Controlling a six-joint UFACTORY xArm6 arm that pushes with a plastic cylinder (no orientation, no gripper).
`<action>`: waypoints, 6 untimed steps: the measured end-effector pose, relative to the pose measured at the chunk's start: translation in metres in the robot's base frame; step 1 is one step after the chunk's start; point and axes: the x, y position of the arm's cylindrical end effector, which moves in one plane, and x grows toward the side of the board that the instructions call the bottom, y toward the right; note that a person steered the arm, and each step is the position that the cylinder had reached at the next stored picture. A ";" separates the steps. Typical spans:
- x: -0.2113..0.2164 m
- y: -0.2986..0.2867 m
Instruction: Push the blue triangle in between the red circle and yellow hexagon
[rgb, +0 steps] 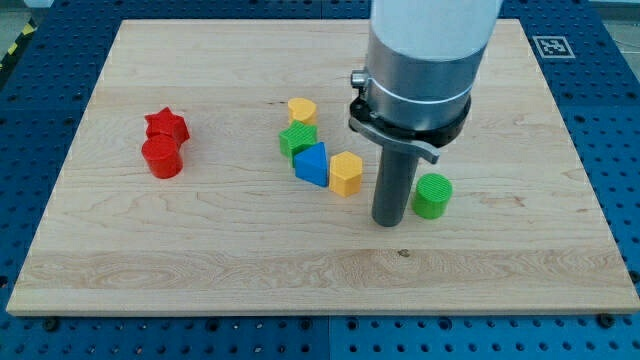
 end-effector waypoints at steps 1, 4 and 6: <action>0.000 0.002; -0.034 0.005; -0.066 0.005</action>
